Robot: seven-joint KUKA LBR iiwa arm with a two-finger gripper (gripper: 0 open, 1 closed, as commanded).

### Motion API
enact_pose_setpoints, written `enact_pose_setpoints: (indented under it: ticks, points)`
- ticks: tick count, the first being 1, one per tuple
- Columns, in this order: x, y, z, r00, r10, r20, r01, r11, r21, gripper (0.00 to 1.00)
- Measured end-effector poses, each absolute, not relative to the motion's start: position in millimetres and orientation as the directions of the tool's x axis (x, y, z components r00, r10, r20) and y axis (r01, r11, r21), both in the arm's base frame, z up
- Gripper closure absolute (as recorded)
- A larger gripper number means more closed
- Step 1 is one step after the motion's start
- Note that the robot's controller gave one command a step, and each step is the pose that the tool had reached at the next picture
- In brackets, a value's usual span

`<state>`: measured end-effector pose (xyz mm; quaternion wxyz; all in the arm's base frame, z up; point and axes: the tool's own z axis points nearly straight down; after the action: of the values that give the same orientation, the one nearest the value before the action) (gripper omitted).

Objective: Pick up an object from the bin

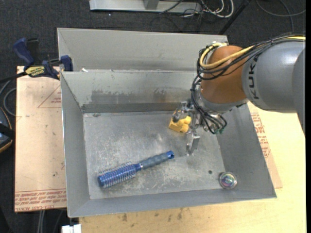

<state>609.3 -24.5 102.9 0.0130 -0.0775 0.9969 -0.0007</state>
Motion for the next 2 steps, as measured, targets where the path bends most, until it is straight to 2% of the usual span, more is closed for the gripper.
enact_pose_setpoints:
  ticks: [1, 2]
  points:
    - [612.9, -57.5, 145.2, -0.992, 0.129, -0.008, 0.129, 0.992, 0.0, 0.0]
    - [638.2, -8.6, 131.8, -0.997, 0.071, -0.005, 0.071, 0.997, 0.003, 0.0]
